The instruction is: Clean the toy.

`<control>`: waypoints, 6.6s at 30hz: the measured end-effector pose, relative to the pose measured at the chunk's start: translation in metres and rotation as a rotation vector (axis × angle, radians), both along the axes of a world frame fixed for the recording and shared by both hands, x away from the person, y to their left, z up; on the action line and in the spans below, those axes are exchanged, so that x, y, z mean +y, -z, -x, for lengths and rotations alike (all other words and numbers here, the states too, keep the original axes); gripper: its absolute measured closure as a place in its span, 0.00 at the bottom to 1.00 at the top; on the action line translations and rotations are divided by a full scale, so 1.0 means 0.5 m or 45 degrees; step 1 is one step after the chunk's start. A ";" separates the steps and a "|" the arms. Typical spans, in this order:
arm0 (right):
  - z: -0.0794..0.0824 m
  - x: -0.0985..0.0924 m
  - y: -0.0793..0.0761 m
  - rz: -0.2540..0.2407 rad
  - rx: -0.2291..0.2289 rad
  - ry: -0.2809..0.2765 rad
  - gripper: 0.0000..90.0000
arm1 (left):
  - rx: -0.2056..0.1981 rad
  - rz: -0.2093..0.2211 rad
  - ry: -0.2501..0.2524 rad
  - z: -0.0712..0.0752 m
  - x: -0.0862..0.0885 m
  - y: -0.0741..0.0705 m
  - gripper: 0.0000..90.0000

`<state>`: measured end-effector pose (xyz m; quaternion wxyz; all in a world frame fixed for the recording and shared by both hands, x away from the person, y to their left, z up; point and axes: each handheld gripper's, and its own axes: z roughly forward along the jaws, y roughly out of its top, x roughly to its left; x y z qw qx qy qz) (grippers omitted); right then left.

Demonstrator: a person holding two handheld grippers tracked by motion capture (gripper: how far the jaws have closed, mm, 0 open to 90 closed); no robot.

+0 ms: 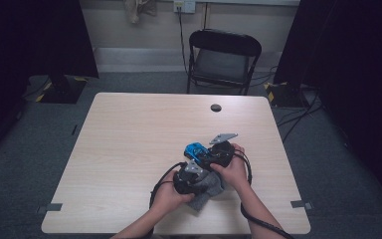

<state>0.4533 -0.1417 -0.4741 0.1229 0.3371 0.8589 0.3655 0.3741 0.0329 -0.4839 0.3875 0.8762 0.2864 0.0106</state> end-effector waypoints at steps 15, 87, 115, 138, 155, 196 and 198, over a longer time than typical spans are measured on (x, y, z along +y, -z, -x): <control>0.001 -0.002 0.000 0.002 -0.008 -0.010 0.48 | -0.009 -0.006 -0.213 -0.064 0.061 -0.002 0.82; 0.006 -0.008 0.002 -0.007 -0.020 -0.015 0.49 | -0.042 -0.056 -0.598 -0.170 0.202 -0.025 0.83; 0.004 -0.005 -0.001 0.010 -0.003 -0.012 0.49 | -0.023 0.105 -0.135 -0.004 0.098 -0.054 0.83; 0.003 -0.004 -0.002 0.018 0.004 -0.014 0.49 | 0.070 0.117 0.067 0.026 -0.022 -0.009 0.83; 0.005 -0.006 -0.001 0.008 -0.005 -0.015 0.49 | 0.042 0.084 -0.111 -0.040 0.007 -0.002 0.83; 0.008 -0.008 0.002 -0.004 -0.018 -0.012 0.49 | 0.041 0.062 -0.389 -0.119 0.130 -0.007 0.83; 0.008 -0.008 0.002 -0.005 -0.019 -0.012 0.49 | 0.037 0.054 -0.397 -0.124 0.134 -0.007 0.83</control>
